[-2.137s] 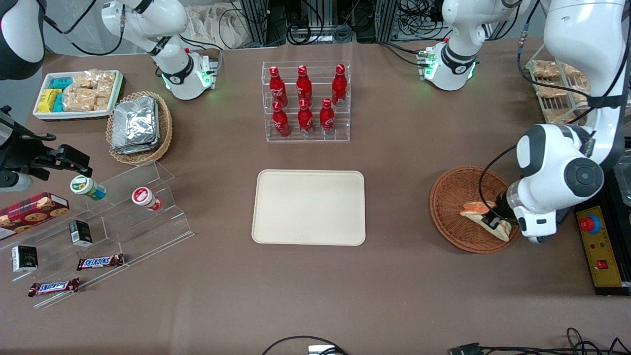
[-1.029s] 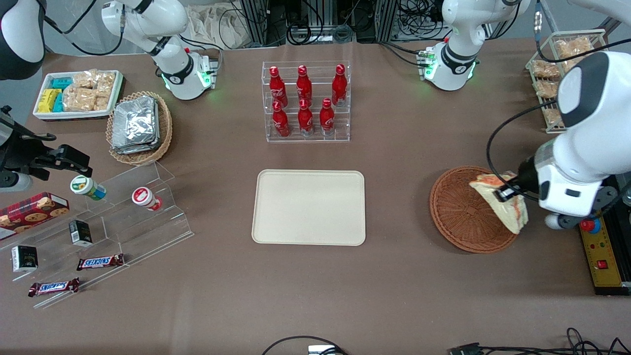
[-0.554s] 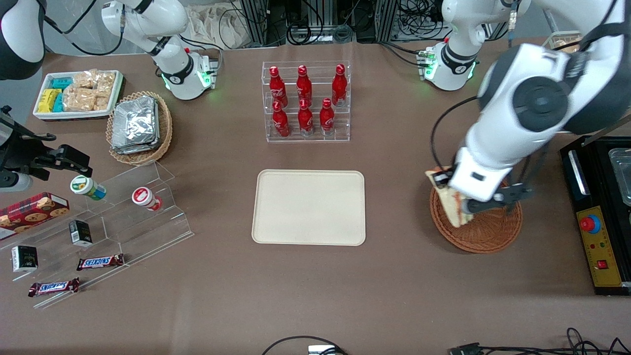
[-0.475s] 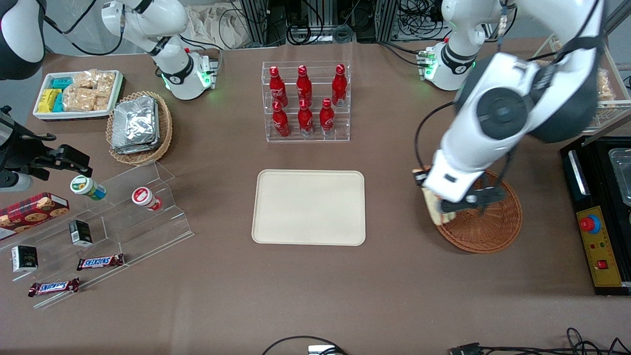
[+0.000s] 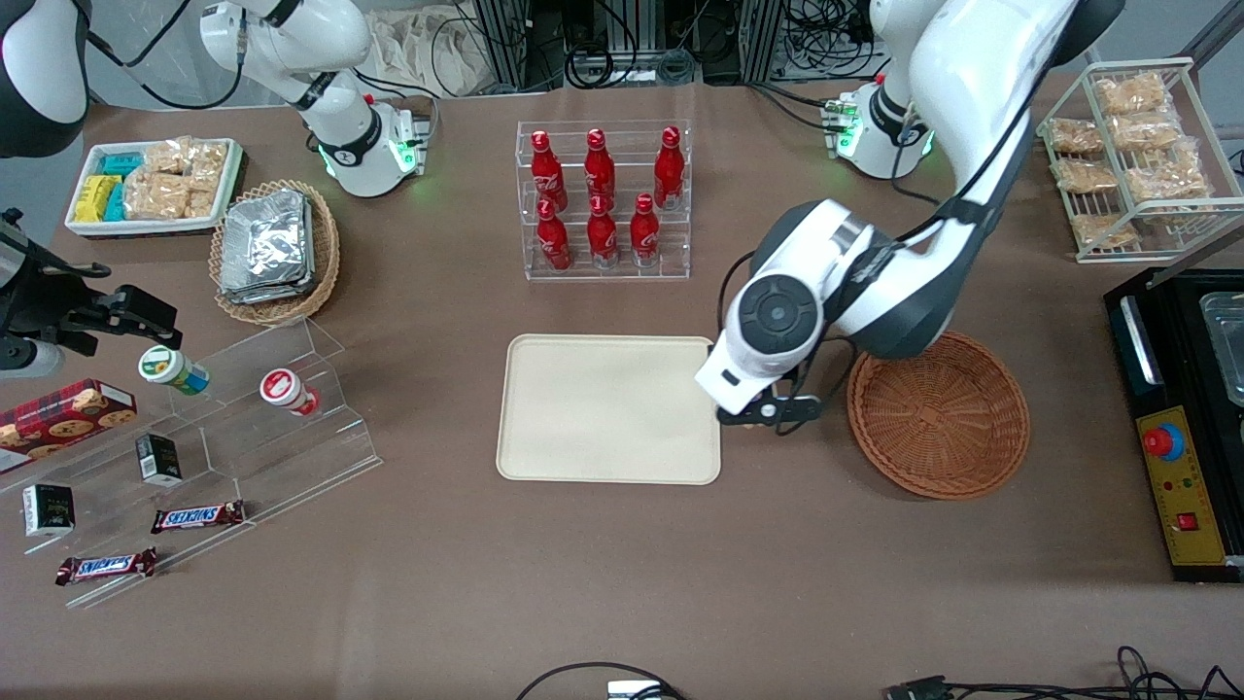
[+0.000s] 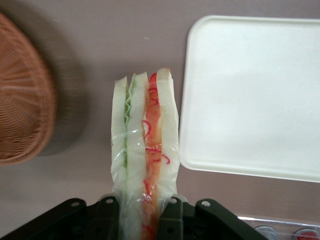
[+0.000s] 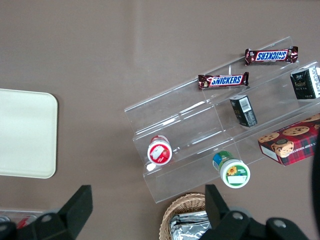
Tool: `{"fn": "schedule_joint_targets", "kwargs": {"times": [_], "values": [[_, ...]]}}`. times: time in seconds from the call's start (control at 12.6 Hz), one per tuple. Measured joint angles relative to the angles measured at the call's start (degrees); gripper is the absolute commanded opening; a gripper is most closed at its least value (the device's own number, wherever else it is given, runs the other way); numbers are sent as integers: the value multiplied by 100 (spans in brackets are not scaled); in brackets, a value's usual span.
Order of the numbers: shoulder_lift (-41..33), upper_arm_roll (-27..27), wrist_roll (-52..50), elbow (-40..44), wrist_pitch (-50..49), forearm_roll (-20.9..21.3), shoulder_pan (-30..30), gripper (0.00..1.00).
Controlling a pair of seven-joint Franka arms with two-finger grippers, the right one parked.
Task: Place sandwich from basket to tray
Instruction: 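Carry the sandwich over the cream tray with the left gripper, then lower the sandwich onto the tray and open the left gripper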
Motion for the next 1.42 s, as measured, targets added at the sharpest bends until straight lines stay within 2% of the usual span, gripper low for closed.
{"fn": "schedule_joint_targets", "kwargs": {"times": [0.47,0.79,0.95,1.11,1.19,1.27,1.35,1.42], "values": [[829,4,-234,-1,1067,52,-293,3],[1206,5,-447,1,1425,413,-404,8],[1277,5,-516,1,1584,538,-433,23],[1285,5,-535,3,1595,560,-435,70],[1288,5,-540,3,1595,562,-439,83],[1292,5,-543,3,1595,563,-443,90],[1296,5,-548,3,1596,564,-448,91],[1297,5,-552,3,1596,565,-451,100]]}}
